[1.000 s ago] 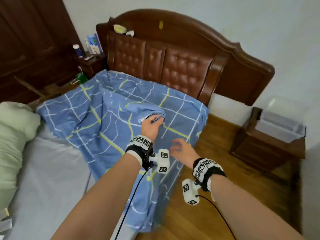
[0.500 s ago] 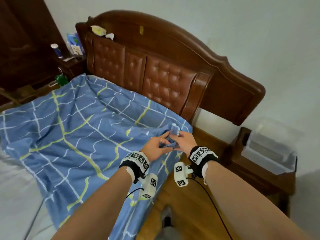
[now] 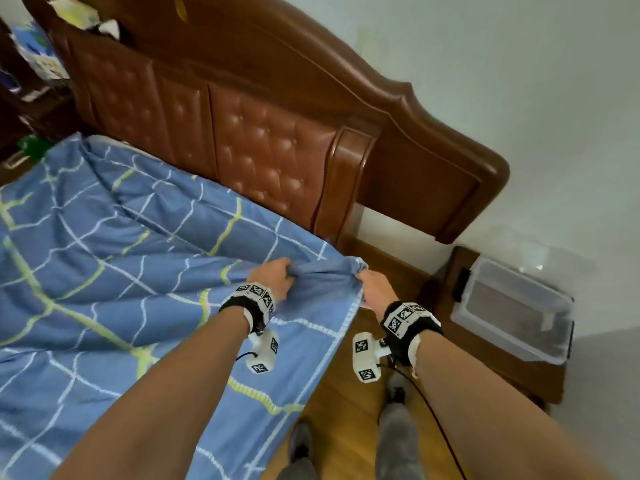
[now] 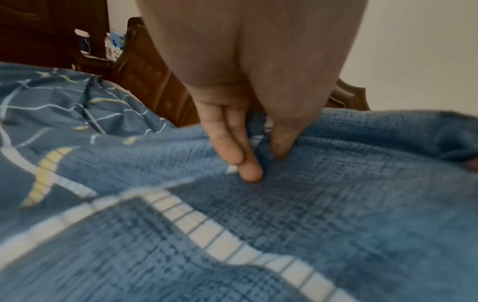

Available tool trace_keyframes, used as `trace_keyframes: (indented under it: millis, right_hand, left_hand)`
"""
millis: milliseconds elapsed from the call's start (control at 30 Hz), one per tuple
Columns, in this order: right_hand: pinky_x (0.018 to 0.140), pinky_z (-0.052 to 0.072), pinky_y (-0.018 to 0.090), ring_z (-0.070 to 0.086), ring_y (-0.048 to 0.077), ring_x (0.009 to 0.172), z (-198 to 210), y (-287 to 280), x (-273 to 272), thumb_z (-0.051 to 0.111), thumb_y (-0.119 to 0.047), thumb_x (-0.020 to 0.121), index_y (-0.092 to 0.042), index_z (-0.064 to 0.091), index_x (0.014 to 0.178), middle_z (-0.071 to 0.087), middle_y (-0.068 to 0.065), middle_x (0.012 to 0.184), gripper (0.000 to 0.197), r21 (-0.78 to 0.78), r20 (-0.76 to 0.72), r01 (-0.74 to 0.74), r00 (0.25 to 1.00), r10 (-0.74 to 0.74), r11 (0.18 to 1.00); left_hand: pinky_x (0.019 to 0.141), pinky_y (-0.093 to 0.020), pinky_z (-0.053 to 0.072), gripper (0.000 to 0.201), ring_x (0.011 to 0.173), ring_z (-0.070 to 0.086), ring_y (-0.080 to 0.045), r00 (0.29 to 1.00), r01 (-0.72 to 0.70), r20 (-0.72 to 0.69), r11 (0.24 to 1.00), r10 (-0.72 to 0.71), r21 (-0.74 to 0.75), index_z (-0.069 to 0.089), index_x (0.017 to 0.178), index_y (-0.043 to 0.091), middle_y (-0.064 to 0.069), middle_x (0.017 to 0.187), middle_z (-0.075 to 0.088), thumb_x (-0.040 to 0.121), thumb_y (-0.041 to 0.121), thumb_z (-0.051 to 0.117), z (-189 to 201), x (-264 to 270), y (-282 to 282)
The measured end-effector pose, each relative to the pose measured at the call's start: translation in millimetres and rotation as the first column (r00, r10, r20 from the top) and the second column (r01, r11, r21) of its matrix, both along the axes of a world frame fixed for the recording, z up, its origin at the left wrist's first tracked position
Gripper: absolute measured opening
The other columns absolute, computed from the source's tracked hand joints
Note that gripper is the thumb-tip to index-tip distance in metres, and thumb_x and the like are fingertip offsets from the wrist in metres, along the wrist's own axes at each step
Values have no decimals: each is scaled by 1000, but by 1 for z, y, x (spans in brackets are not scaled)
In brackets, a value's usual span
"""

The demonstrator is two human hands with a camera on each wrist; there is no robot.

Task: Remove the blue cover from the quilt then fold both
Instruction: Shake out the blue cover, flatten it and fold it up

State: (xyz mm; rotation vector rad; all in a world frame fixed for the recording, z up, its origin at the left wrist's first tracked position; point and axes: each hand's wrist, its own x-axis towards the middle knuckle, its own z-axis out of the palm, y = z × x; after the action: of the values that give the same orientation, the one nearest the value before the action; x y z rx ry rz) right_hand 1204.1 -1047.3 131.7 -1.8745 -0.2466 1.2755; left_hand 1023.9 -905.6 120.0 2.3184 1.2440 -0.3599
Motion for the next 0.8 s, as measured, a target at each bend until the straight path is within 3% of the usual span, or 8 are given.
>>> trace_keyframes:
  millis: [133, 167, 233, 300, 433, 500, 633, 800]
  right_hand:
    - [91, 52, 54, 62, 30, 91, -56, 4, 100, 45, -32, 90, -22, 56, 71, 65, 15, 94, 24, -64, 145, -43, 988, 52, 997]
    - [89, 53, 56, 64, 34, 91, -72, 6, 128, 44, -37, 83, -18, 58, 70, 66, 20, 93, 27, -70, 169, -14, 985, 25, 997]
    - [86, 54, 56, 65, 40, 90, -72, 10, 171, 43, -43, 77, -9, 62, 74, 67, 22, 89, 39, -122, 204, 49, 979, -23, 991]
    - [87, 55, 51, 65, 39, 93, -80, 10, 209, 45, -44, 86, -5, 64, 82, 66, 16, 88, 44, -186, 223, 25, 975, 17, 982]
    - [88, 54, 55, 65, 43, 94, -150, 17, 265, 40, -60, 61, -11, 61, 76, 68, 23, 97, 56, -283, 169, 73, 985, -26, 956]
    - [89, 53, 55, 64, 44, 96, -180, 25, 280, 43, -52, 70, -8, 62, 86, 67, 25, 102, 50, -330, 115, 65, 993, -28, 942]
    - [96, 52, 46, 60, 40, 112, -148, 41, 279, 44, -23, 97, 1, 60, 115, 62, 23, 118, 33, -430, 143, 38, 989, 26, 902]
    - [92, 54, 41, 60, 38, 114, -196, 49, 300, 39, -15, 101, 4, 57, 127, 60, 23, 125, 37, -501, 206, 84, 978, 25, 861]
  left_hand:
    - [83, -37, 46, 23, 99, 60, -34, 983, 36, 179, 999, -32, -20, 61, 113, 13, -11, 103, 66, 94, 25, 58, 4, 91, 6]
    - [78, -37, 44, 12, 93, 59, -33, 984, 70, 167, 997, -63, -39, 63, 97, 17, -7, 92, 65, 93, 27, 60, 5, 115, 7]
    - [65, -32, 36, 28, 77, 55, -25, 983, 105, 158, 994, -98, -40, 46, 67, 26, 5, 69, 49, 89, 31, 63, 7, 162, 9]
    - [65, -31, 35, 33, 71, 50, -19, 973, 106, 208, 994, -98, -28, 46, 61, 24, 4, 69, 47, 88, 33, 64, 6, 205, 9]
    - [89, -34, 47, 25, 100, 60, -18, 971, 134, 210, 988, -114, -83, 74, 105, 24, 0, 108, 62, 94, 40, 58, -8, 255, 20]
    - [92, -33, 46, 25, 103, 60, -16, 960, 131, 261, 987, -104, -90, 74, 109, 23, 3, 114, 61, 93, 36, 60, -21, 272, 29]
    - [86, -25, 45, 20, 94, 60, -11, 911, 175, 396, 977, -114, -123, 76, 104, 14, 3, 118, 62, 91, 26, 66, -55, 304, 41]
    - [91, -29, 44, 20, 103, 59, -16, 902, 201, 421, 956, -95, -214, 73, 108, 11, -2, 129, 54, 95, 18, 60, -115, 343, 52]
